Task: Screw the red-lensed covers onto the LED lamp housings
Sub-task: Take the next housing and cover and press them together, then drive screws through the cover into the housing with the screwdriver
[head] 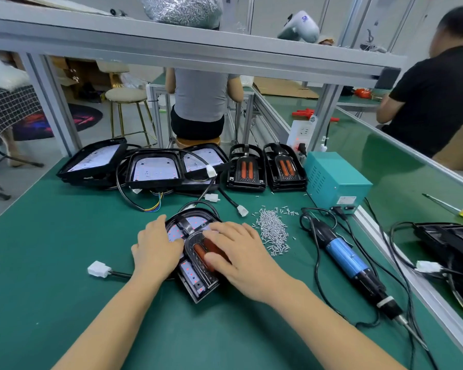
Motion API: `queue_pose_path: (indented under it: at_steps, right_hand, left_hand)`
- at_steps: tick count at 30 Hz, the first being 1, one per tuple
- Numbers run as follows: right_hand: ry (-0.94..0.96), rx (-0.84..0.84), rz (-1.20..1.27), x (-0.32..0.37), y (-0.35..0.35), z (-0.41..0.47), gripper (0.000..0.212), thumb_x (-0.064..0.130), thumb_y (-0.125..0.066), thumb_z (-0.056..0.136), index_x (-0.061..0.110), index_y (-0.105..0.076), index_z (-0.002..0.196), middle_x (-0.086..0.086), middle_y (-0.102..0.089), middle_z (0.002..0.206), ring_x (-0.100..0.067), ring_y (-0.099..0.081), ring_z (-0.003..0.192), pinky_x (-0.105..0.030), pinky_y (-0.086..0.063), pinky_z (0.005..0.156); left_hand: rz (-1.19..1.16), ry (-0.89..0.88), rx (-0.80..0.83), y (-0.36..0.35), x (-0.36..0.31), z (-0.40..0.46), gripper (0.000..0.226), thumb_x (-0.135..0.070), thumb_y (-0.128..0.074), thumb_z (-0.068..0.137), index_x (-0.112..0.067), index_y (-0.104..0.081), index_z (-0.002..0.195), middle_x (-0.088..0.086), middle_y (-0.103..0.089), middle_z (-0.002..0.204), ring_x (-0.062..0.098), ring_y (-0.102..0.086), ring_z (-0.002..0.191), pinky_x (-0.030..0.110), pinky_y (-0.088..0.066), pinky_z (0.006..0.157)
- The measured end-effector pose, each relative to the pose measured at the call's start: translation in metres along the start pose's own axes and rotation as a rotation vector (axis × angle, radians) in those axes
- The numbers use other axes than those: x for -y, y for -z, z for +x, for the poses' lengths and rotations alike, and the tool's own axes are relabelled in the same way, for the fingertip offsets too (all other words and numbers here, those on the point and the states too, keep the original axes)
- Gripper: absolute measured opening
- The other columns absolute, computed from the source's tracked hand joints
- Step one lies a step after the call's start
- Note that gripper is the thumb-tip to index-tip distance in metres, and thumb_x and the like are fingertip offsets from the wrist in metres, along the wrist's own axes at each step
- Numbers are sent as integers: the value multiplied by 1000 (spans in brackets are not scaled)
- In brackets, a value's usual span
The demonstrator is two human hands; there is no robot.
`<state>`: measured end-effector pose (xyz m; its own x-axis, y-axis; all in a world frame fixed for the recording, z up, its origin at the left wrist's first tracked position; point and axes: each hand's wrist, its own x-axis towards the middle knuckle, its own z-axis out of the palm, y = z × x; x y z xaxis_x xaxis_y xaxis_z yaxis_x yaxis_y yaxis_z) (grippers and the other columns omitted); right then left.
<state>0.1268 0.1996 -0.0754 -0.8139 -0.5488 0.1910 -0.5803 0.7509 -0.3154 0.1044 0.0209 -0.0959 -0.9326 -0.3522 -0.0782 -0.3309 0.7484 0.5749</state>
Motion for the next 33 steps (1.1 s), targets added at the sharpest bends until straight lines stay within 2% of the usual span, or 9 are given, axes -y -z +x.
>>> queue_pose_path:
  at_steps: [4, 7, 10, 14, 19, 21, 24, 27, 33]
  right_hand:
    - [-96, -122, 68, -20, 24, -7, 36, 22, -48, 102, 9, -55, 135, -3, -54, 140, -20, -43, 131, -26, -23, 112]
    - [-367, -152, 6, -48, 42, -19, 36, 21, -46, 102, 11, -53, 137, -4, -52, 139, -21, -43, 129, -24, -29, 102]
    - [-639, -110, -152, -79, 55, -34, 31, 17, -48, 99, 8, -56, 127, -9, -52, 130, -27, -47, 120, -33, -39, 90]
    - [-883, 10, -248, -107, 69, -54, 13, 14, -53, 92, 6, -52, 101, -14, -52, 113, -32, -51, 106, -34, -41, 77]
    - [-1017, 172, -299, -120, 76, -71, 20, 22, -55, 88, 14, -39, 79, -3, -49, 88, -24, -52, 84, -29, -35, 58]
    - [-1021, 196, -308, -121, 77, -74, 12, 20, -56, 85, 14, -46, 85, 1, -49, 80, -20, -53, 76, -28, -36, 55]
    - [-1030, 210, -240, -122, 79, -77, 22, 22, -60, 82, 14, -50, 99, 0, -54, 87, -20, -57, 81, -29, -45, 67]
    - [-1079, 226, -133, -125, 82, -79, 37, 22, -65, 81, 14, -44, 110, 0, -57, 92, -18, -57, 79, -31, -48, 75]
    - [-1148, 173, 34, -136, 77, -85, 55, 21, -74, 78, 12, -35, 115, 0, -55, 84, -12, -53, 70, -28, -41, 57]
  left_hand:
    - [-92, -146, -198, 4, -12, -8, 54, -13, -58, 84, -14, -46, 136, 6, -45, 141, 28, -36, 129, 43, -27, 104]
    - [-98, -383, -316, 6, -31, -13, 36, -11, -61, 82, -19, -63, 117, 1, -59, 125, 24, -45, 119, 37, -28, 99]
    - [-13, -577, -236, 8, -58, -9, 19, -17, -61, 84, -25, -71, 98, -5, -66, 102, 21, -52, 105, 34, -31, 89]
    - [244, -766, -43, -4, -100, 5, 20, -24, -53, 92, -31, -71, 98, -8, -68, 99, 19, -54, 102, 33, -29, 86]
    - [445, -787, 154, -32, -137, 22, 23, -9, -50, 89, -22, -70, 86, 0, -71, 95, 25, -61, 92, 35, -32, 94]
    - [523, -772, 168, -42, -142, 27, 24, -3, -49, 87, -20, -66, 84, 2, -69, 91, 26, -59, 88, 36, -32, 98]
    - [626, -766, 180, -53, -143, 32, 20, 0, -51, 84, -16, -62, 76, -1, -64, 76, 24, -57, 79, 38, -30, 100]
    - [676, -788, 179, -64, -145, 34, 35, -1, -52, 81, -17, -33, 57, -1, -36, 54, 19, -37, 55, 40, -30, 101]
    - [650, -815, 149, -73, -149, 29, 38, 4, -49, 82, -16, -28, 56, 0, -33, 52, 18, -31, 50, 42, -25, 106]
